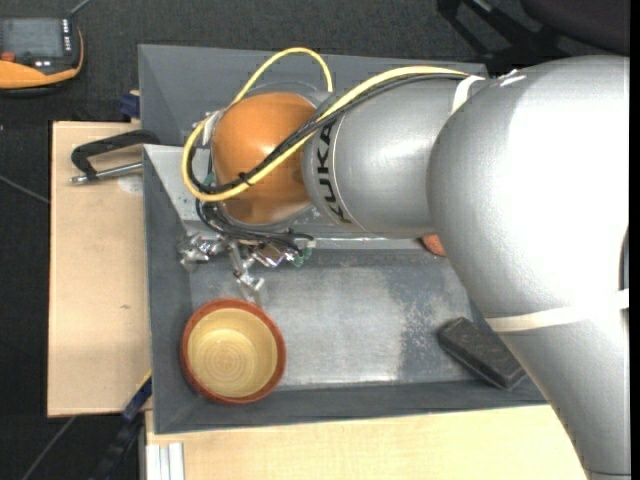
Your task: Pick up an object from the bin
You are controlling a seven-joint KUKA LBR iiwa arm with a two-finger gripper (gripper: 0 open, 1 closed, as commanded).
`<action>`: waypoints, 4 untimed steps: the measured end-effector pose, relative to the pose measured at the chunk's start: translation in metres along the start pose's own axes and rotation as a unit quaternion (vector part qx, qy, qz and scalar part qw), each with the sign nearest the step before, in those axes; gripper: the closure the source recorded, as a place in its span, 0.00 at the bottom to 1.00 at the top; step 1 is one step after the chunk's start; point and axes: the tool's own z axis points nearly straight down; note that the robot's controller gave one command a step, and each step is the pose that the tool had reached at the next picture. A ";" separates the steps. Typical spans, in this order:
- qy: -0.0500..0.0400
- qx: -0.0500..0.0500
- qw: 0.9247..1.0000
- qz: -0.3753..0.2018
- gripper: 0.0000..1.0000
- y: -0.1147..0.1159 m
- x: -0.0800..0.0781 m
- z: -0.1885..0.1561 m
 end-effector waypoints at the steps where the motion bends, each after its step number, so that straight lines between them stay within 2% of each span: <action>1: -0.003 0.001 0.993 0.121 0.00 -0.011 0.079 -0.093; 2: -0.002 -0.001 0.999 0.049 0.00 0.013 0.040 0.000; 3: -0.005 0.001 0.999 0.050 1.00 0.011 0.039 -0.004; 4: -0.007 0.001 0.998 0.055 1.00 0.010 0.079 -0.043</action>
Offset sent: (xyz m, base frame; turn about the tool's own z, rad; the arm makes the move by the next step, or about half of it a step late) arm -0.0477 -0.0676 0.0869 0.2389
